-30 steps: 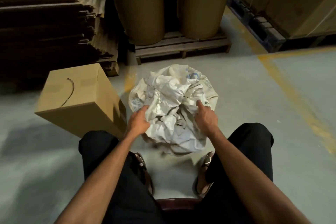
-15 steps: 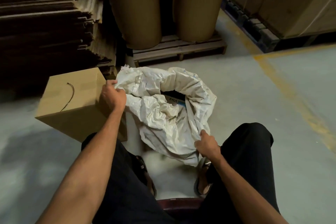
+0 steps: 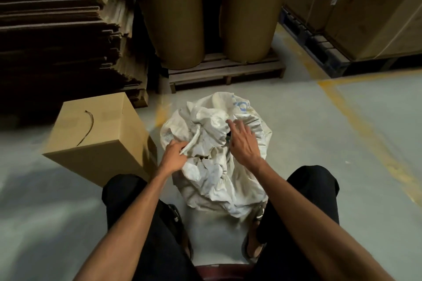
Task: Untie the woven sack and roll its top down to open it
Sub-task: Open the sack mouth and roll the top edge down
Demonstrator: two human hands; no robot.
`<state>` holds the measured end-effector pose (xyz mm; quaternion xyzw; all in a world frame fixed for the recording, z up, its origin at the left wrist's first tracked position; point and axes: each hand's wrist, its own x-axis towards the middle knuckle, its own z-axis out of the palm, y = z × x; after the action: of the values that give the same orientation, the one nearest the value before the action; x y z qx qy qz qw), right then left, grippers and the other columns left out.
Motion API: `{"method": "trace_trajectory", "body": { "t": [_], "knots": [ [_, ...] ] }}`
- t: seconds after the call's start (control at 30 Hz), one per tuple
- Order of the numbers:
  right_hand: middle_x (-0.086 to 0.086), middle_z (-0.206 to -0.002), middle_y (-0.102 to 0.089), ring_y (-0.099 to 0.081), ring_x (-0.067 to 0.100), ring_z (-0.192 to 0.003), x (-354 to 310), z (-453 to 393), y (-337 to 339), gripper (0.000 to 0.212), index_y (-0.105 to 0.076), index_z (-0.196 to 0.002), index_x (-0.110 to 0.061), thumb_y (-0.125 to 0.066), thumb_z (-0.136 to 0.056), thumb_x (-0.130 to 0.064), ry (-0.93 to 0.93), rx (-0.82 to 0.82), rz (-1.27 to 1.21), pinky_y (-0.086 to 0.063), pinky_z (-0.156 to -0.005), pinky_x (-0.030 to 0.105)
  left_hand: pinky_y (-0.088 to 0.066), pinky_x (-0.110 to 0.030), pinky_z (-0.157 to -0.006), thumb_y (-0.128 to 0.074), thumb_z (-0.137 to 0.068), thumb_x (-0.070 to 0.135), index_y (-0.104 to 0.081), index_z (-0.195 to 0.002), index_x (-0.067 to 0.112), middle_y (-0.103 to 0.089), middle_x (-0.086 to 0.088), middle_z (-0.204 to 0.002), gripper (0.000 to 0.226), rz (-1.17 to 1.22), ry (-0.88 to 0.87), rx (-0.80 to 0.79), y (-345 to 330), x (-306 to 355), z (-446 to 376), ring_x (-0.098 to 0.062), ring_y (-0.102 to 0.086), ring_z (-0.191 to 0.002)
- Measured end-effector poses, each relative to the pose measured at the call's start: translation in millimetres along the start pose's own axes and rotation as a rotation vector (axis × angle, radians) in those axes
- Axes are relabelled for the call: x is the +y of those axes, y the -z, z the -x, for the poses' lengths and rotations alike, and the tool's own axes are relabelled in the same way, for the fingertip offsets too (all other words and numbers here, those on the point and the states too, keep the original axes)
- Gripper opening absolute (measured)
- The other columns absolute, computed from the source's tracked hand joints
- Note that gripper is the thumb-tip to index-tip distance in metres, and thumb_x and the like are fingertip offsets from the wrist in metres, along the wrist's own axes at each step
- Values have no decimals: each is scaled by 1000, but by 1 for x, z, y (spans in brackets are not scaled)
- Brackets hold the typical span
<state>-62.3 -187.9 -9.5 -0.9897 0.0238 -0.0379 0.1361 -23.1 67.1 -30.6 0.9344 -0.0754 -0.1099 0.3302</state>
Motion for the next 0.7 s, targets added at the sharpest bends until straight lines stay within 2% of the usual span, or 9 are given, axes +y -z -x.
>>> {"method": "trace_trajectory", "body": {
  "t": [0.13,0.2,0.3,0.33,0.4,0.47,0.57,0.63,0.7],
  "knots": [
    [11,-173,8,0,43,-158,-3,-39,5,92,-8,-164,-38,-67,-94,-28,145,-144,261,-11,-122,66,-37,-24,-99,-58,-83,-9,-69,-121,23,-57,3,-126,51,100,-51,-84,15,-11,10,-12,-51,-118],
    [12,-171,-19,-4,40,-159,-2,-47,5,71,-34,-157,-30,-69,-95,-35,182,-192,319,-4,-123,64,-48,-30,-92,-55,-83,-7,-66,-110,39,-66,8,-120,54,171,-31,-93,24,-18,15,-13,-60,-112],
    [7,-115,-74,-61,28,-127,3,-43,2,23,-61,-117,-21,-68,-96,-27,243,-156,203,-16,-124,60,-55,-39,-79,-58,-88,-5,-56,-98,45,-70,5,-105,51,248,52,-41,37,-33,18,-17,-67,-96],
    [5,-100,-76,-70,27,-108,3,-39,3,11,-62,-104,-20,-68,-95,-24,241,-143,104,-30,-120,57,-55,-38,-75,-59,-88,-6,-56,-97,44,-70,4,-103,51,266,81,-8,41,-35,19,-16,-67,-93],
    [7,-85,-73,-71,31,-87,-2,-32,10,11,-59,-88,-15,-69,-93,-18,208,-167,-85,-52,-86,45,-52,-29,-68,-62,-88,-9,-60,-97,38,-68,4,-99,48,318,139,55,47,-38,20,-14,-66,-88],
    [8,-80,-67,-65,30,-78,-11,-28,20,13,-57,-85,-11,-65,-93,-15,227,-178,-147,-46,-64,39,-48,-24,-62,-65,-88,-4,-65,-104,24,-68,1,-96,32,336,229,144,54,-40,17,-16,-63,-83],
    [3,-71,-57,-54,25,-67,-22,-25,34,17,-50,-81,-10,-60,-95,-12,282,-133,-166,-38,-57,38,-50,-36,-65,-59,-90,7,-66,-117,25,-70,-4,-106,32,335,328,197,61,-42,10,-23,-64,-81],
    [-1,-66,-48,-46,22,-61,-28,-26,41,20,-44,-80,-13,-57,-94,-10,280,-108,-193,-33,-54,38,-55,-45,-76,-56,-92,6,-58,-130,31,-63,-3,-125,46,380,282,112,62,-30,10,-28,-65,-95],
    [-2,-64,-45,-39,18,-59,-33,-27,47,22,-41,-79,-14,-58,-92,-8,260,-116,-233,-31,-54,37,-56,-34,-78,-61,-89,3,-47,-141,37,-44,4,-146,64,402,133,63,59,-11,16,-24,-57,-118]
  ]
}}
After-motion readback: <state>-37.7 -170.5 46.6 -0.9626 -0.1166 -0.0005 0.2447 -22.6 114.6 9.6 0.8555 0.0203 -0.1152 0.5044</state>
